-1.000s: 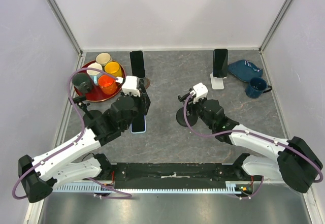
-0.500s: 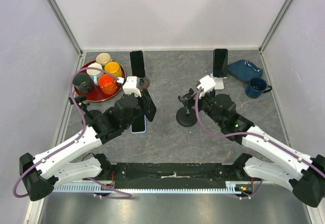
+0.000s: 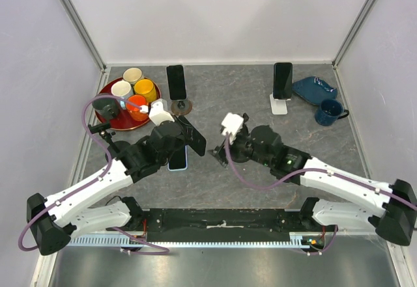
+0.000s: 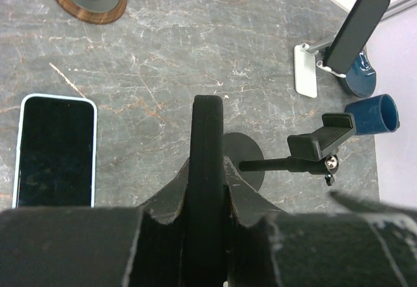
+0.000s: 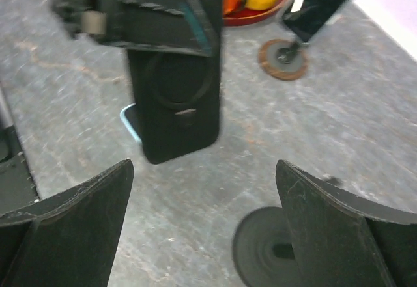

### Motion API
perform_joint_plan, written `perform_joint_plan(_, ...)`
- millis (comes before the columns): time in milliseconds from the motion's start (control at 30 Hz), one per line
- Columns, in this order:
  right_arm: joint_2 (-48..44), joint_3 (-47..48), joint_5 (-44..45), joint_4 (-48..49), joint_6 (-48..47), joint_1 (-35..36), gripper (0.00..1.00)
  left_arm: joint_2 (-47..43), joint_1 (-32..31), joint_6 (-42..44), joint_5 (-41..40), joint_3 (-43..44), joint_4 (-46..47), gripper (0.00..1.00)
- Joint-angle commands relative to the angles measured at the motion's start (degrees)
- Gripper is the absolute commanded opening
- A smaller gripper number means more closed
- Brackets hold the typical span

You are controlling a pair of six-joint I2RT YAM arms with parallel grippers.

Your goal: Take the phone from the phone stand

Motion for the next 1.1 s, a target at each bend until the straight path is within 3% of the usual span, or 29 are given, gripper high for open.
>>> perform_joint_plan(0,4.1,0.9,5.1,7.6,-2.4,7.4,0.97,-0.6,0.1,-8.4,-3.7,2.8,1.0,0.02)
perform_joint_plan(400,18.9,-0.6,27.5,26.2,-6.1,17.3,0.94,-2.5,0.1,-14.2,-4.6,2.0,-1.7,0.02)
perform_joint_plan(600,25.2,-1.0,35.3,35.0,-7.1,19.0,0.83,-3.5,0.1,-16.1,-3.6,0.8,-2.2,0.02)
perform_joint_plan(800,29.0,0.5,39.9,38.4,-9.8,20.8,0.60,-3.8,0.1,-17.0,-4.3,-0.4,-2.6,0.02)
perform_joint_plan(833,29.4,0.7,40.1,38.3,-9.8,21.1,0.48,-4.0,0.1,-17.2,-4.9,-0.5,-2.7,0.02)
perform_joint_plan(900,29.9,1.0,41.0,38.5,-9.8,21.8,0.34,-4.2,0.1,-18.2,-5.7,-1.1,-3.3,0.02)
perform_joint_plan(933,30.1,1.2,41.3,38.5,-9.1,22.1,0.19,-4.3,0.1,-18.3,-6.7,-1.4,-3.3,0.04)
perform_joint_plan(1000,30.2,1.5,41.0,37.7,-7.9,22.4,0.04,-5.0,0.1,-18.3,-7.7,-2.0,-3.0,0.20)
perform_joint_plan(1067,30.3,2.2,40.3,35.6,-5.8,22.4,0.00,-5.5,0.1,-18.0,-9.1,-2.3,-2.9,0.32)
